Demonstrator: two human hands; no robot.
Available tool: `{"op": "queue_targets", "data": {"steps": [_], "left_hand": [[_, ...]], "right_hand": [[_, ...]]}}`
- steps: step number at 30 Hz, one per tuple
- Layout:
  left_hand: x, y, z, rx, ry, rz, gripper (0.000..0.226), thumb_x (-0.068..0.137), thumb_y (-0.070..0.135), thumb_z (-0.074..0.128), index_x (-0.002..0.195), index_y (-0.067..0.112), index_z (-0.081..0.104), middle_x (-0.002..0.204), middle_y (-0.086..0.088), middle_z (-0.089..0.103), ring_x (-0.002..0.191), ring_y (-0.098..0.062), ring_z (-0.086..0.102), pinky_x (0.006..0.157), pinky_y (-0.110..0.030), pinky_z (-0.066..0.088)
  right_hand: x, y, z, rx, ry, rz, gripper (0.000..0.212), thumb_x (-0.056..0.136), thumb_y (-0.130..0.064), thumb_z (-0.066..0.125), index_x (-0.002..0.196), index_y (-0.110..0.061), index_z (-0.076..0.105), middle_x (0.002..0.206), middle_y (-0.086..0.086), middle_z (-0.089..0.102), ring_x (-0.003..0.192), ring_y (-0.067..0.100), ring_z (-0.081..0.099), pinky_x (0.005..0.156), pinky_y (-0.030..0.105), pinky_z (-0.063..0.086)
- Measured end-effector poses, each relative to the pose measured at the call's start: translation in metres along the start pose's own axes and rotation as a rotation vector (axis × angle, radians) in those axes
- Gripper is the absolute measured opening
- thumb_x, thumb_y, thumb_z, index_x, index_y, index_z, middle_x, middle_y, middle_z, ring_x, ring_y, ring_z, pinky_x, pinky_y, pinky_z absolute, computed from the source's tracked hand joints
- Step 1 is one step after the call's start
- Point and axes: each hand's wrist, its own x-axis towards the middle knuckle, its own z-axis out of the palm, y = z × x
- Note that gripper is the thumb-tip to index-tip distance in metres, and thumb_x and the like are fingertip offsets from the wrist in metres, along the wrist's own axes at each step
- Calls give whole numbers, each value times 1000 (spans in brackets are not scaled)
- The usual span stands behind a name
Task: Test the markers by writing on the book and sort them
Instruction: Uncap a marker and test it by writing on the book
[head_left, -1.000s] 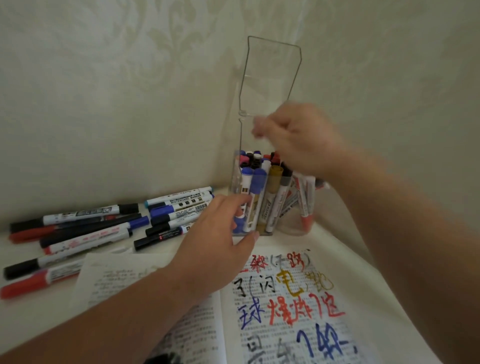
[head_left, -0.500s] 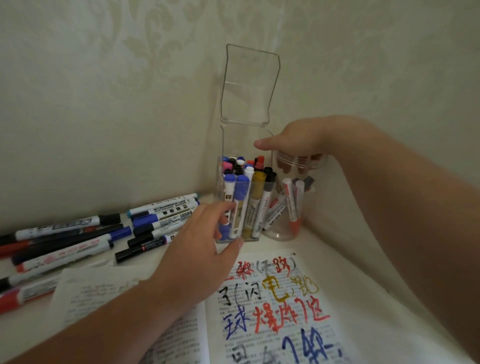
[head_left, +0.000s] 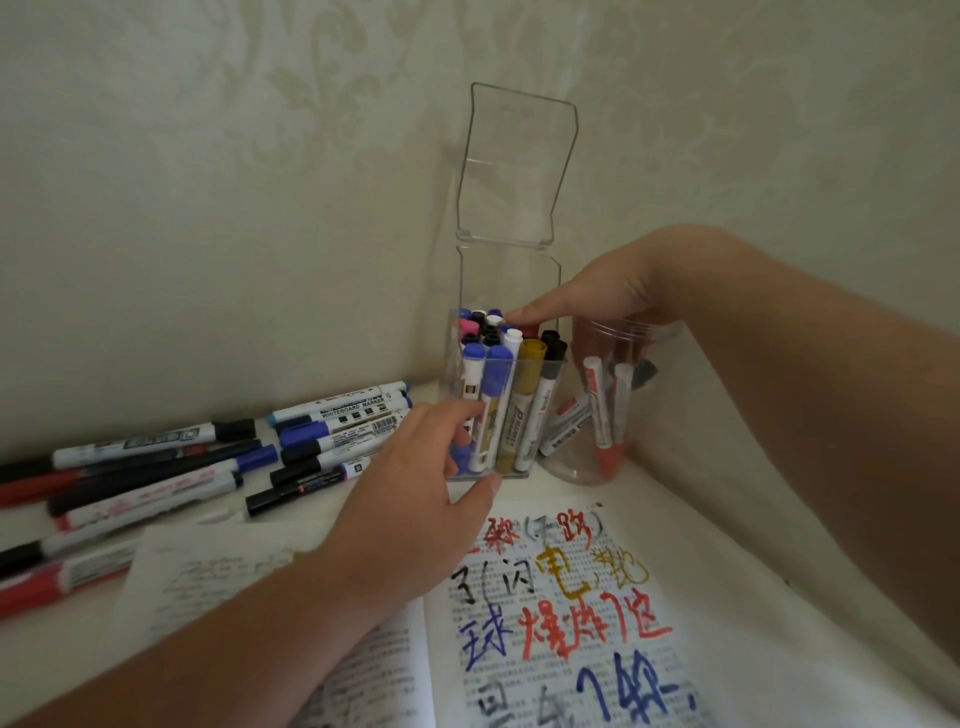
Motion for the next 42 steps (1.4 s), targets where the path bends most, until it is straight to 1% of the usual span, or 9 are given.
{"op": "queue_targets", "data": {"steps": [5, 9, 20, 24, 27, 34, 37, 39, 42], "left_hand": [[0, 0, 0, -11, -5, -5, 55, 91, 36, 68, 139, 45, 41, 109, 24, 47, 99, 2, 51, 81, -23, 49], [-1, 0, 0, -3, -7, 2, 55, 91, 37, 67, 139, 45, 41, 109, 24, 47, 100, 2, 50, 79, -21, 48], [-2, 0, 0, -12, -11, -14, 55, 91, 36, 68, 139, 45, 42, 108, 24, 47, 98, 2, 51, 76, -20, 47], [-1, 2, 0, -9, -16, -16, 55, 91, 38, 67, 139, 45, 41, 109, 25, 47, 98, 4, 51, 78, -21, 49], [-1, 4, 0, -13, -14, -13, 55, 91, 38, 67, 140, 44, 41, 109, 24, 48, 99, 3, 51, 80, -20, 48], [-2, 6, -1, -29, 22, 4, 46, 91, 39, 68, 134, 40, 50, 104, 21, 52, 95, -3, 53, 77, -21, 48], [-1, 11, -4, -61, 31, 15, 39, 90, 48, 65, 126, 37, 56, 102, 19, 54, 93, -3, 54, 74, -21, 45], [-1, 18, -7, -123, 25, 34, 40, 90, 57, 60, 125, 38, 56, 103, 18, 54, 92, -6, 56, 73, -24, 47], [-6, 27, -12, -191, -91, 71, 41, 92, 57, 57, 128, 39, 53, 105, 17, 57, 93, -9, 59, 75, -22, 49]], "right_hand": [[-4, -4, 2, 2, 46, -73, 94, 63, -88, 62, 115, -9, 63, 103, 25, 75, 96, 43, 74, 97, 59, 54], [-13, 4, -5, -28, 127, -67, 97, 61, -85, 65, 105, 1, 69, 89, 20, 78, 82, 35, 77, 84, 44, 61], [-19, 9, 4, 60, -56, -15, 82, 61, -79, 71, 101, -7, 71, 95, 25, 75, 74, 35, 70, 76, 40, 57], [-21, 9, 5, 92, 79, -61, 92, 62, -83, 65, 109, -4, 55, 98, 27, 75, 84, 42, 75, 81, 51, 61], [-28, 13, -3, 53, 186, -73, 100, 63, -88, 58, 99, 5, 69, 91, 20, 77, 82, 37, 77, 84, 50, 61], [-104, 42, -35, -97, 670, -293, 20, 86, -33, 78, 80, -14, 75, 78, 4, 77, 64, 12, 71, 63, 30, 56], [-131, 68, -17, 9, 966, -432, 17, 82, -32, 81, 77, -20, 70, 68, -6, 74, 48, 3, 61, 56, 25, 47], [-134, 79, 13, 192, 941, -585, 23, 80, -29, 84, 78, -18, 65, 66, -1, 73, 43, 6, 56, 50, 24, 43], [-114, 81, 67, 460, 632, -778, 28, 73, -23, 90, 76, -17, 63, 59, 12, 66, 41, 17, 51, 41, 24, 38]]}}
